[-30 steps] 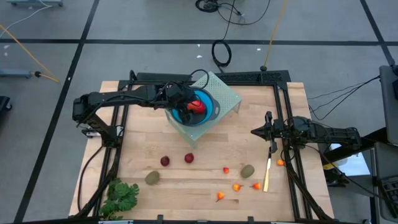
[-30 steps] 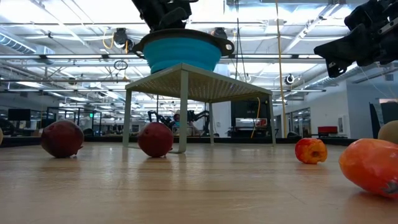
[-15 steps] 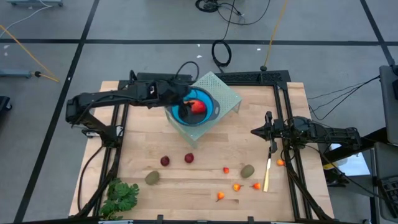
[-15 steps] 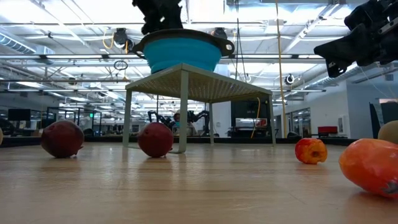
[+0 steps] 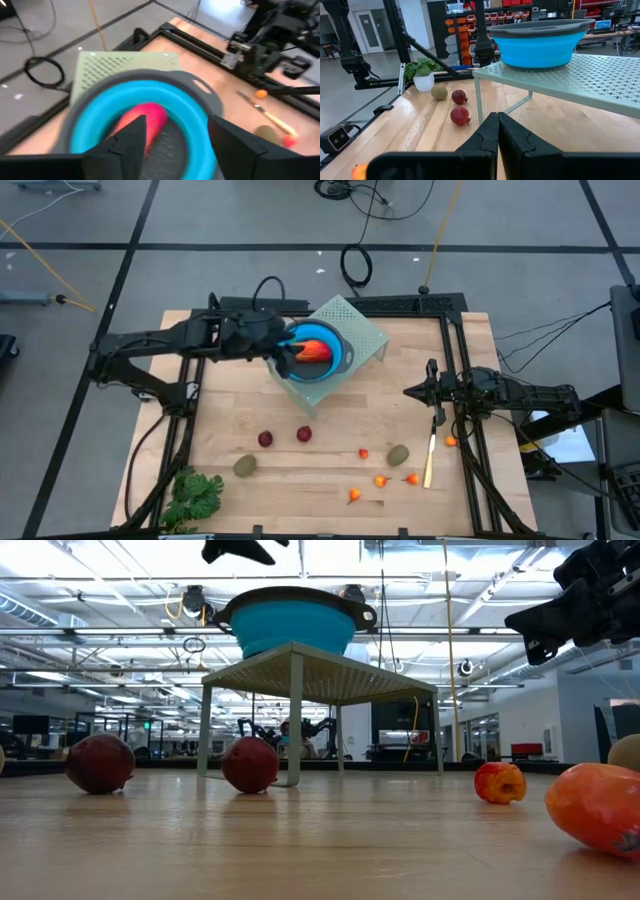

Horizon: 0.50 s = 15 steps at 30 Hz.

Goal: Pick & Place Fruit
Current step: Put the kiwi into the collapsible colander on the shelf

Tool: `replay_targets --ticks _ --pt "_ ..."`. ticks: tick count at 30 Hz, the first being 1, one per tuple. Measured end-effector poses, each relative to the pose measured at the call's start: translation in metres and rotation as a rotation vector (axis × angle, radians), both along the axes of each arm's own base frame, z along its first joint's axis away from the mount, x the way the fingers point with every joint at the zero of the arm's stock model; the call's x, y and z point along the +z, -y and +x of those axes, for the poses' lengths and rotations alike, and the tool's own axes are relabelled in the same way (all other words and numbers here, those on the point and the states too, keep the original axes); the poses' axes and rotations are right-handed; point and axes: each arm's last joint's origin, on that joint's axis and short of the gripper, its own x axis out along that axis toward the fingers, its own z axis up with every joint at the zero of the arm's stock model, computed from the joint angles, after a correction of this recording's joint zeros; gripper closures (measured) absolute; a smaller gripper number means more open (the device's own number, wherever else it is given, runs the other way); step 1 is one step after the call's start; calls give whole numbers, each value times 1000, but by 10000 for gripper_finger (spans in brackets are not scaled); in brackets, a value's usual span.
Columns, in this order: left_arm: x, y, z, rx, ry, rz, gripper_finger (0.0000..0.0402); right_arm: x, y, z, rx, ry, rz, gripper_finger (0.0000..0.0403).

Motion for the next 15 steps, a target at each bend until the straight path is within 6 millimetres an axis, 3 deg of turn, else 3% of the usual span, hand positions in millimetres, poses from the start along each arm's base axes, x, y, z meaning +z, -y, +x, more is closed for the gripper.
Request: replay_targets --ticks 15 --pt "-2 66 -5 -163 7 -132 357 0 0 0 0 -1 0 403"
